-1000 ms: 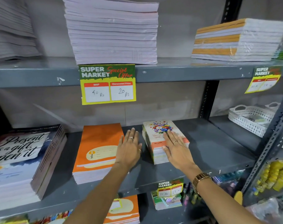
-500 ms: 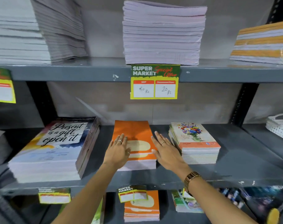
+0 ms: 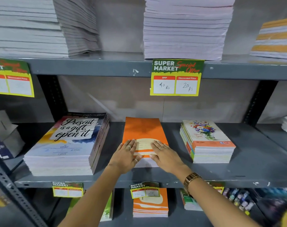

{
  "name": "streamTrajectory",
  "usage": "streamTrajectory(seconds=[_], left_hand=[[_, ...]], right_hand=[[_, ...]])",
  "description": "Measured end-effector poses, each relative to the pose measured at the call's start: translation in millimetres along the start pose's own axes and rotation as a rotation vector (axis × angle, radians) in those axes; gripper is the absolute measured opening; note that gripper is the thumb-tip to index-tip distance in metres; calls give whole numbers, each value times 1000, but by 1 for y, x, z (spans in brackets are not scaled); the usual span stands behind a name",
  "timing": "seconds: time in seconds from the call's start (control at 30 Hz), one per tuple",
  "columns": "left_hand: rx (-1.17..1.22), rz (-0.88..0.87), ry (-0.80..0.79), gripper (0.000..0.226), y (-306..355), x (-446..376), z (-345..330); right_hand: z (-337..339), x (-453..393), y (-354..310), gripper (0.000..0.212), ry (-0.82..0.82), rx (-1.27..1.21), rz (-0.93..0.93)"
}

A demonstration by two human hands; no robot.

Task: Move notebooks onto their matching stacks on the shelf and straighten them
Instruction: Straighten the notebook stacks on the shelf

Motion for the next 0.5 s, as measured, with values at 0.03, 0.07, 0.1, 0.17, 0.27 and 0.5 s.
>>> streamTrajectory(seconds=[0.03, 0.07, 0.1, 0.17, 0.27, 0.5], left_hand=[[10, -8, 5, 74, -1, 0, 0], [26, -18, 8, 71, -3, 1, 0], [37, -26, 11, 69, -4, 2, 0], [62, -26, 17, 68, -5, 4, 1], [100, 0, 41, 68, -5, 6, 1], [99, 46, 82, 64, -2, 8, 2]], right_hand=[[0, 0, -1, 58, 7, 0, 0], [-1, 1, -1, 57, 11, 4, -3], [-2, 1, -2, 57, 16, 10, -9], [-2, 2, -4, 55, 28, 31, -18], [-3, 3, -8, 52, 60, 45, -16], [-2, 4, -11, 49, 90, 55, -31]])
Point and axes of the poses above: each hand's wrist, its own x-axis away from the middle knuckle, its own z-axis out of the back of the hand, y = z × x, the point moved 4 cm from there along -x, towards the middle knuckle, and after that the axes turned 15 degrees about -x, right-handed, at the moved point
